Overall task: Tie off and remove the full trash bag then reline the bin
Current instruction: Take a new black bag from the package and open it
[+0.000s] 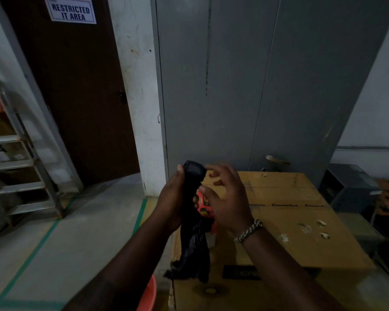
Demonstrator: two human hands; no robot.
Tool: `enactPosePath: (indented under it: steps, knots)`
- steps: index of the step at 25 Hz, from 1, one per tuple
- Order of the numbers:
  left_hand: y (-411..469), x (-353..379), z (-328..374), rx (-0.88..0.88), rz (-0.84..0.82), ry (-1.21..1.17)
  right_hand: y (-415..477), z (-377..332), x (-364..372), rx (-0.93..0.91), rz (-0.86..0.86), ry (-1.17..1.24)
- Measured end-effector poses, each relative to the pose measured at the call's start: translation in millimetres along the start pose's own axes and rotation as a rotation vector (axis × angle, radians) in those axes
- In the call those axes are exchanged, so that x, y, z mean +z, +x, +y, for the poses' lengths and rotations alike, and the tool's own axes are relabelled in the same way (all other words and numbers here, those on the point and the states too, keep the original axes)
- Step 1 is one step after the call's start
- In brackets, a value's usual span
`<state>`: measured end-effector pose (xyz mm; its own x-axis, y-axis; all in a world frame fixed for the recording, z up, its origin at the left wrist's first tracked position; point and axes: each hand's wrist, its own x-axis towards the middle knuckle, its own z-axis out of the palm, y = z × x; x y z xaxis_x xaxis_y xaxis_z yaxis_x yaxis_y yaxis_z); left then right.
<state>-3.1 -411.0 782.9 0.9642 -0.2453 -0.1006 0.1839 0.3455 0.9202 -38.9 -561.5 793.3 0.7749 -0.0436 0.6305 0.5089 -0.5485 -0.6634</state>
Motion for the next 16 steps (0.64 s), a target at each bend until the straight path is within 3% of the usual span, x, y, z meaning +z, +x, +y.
enactPosePath:
  steps: [3,9,16]
  knots:
    - [-10.6,6.0,0.8,0.043,-0.074,0.102,11.9,-3.3,-0.5,0.086,-0.091,0.07]
    - [-22.8,-3.3,5.6,0.11,-0.21,0.206,24.7,-6.9,-0.8,0.207,0.026,0.359]
    - [-22.8,-4.4,11.1,0.259,-0.148,0.356,33.1,-6.7,2.0,0.377,-0.078,0.568]
